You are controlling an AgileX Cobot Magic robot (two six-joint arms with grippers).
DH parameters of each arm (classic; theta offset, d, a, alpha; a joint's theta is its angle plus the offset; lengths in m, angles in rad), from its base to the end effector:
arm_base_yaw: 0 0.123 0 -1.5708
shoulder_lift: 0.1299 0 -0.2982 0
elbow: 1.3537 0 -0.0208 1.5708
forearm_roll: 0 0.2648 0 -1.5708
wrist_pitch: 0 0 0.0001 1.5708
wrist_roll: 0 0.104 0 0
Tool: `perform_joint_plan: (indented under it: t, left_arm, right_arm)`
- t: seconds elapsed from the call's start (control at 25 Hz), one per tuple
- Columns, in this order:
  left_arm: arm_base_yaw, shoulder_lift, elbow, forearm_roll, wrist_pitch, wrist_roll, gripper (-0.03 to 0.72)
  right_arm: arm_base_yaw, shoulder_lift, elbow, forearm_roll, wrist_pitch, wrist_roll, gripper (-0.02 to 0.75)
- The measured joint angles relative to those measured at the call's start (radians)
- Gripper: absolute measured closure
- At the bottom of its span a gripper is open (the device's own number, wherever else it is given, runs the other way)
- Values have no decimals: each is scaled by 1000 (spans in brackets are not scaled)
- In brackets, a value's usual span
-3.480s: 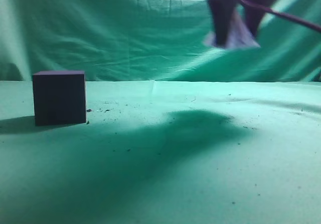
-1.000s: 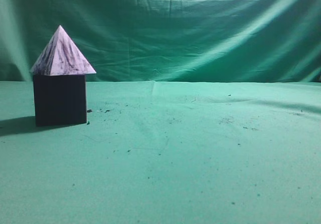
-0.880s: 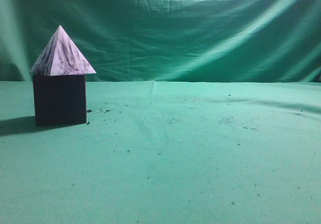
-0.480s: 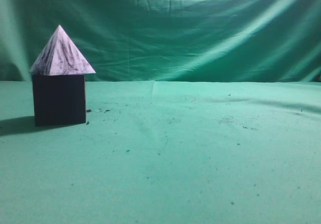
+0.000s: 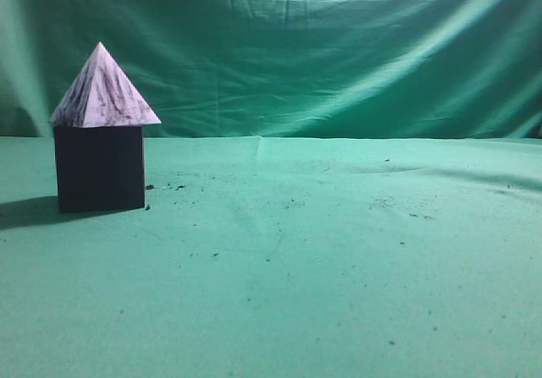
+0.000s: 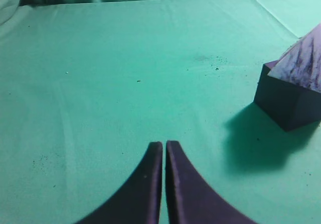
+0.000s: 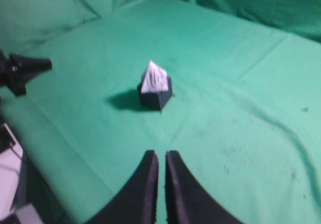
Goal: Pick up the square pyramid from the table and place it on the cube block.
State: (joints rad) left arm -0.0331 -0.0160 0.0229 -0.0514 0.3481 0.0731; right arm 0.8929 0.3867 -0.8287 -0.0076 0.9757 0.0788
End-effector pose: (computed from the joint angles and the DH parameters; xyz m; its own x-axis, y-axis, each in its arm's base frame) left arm 0.0662 -0.0040 0.1713 -0.2627 0.0335 -0.9643 0.0565 0.9982 0.0193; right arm 0.0335 0.0405 0.3769 -0.3278 -0.2884 -0.8997 -0.7530 0.6549 0.0645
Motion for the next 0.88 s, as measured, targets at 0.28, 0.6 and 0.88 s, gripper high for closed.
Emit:
perform_joint_plan:
  t: [0.28,0.6,0.88]
  left_arm:
    - [0,0,0,0,0,0,688]
    - [0,0,0,0,0,0,688]
    - [0,0,0,0,0,0,688]
  right_arm:
    - [-2,-6,29,-89,2,0,689]
    - [-338,-158,389,-156,-474,19,689]
    - [-625,-317,711,-150,-695,22,689]
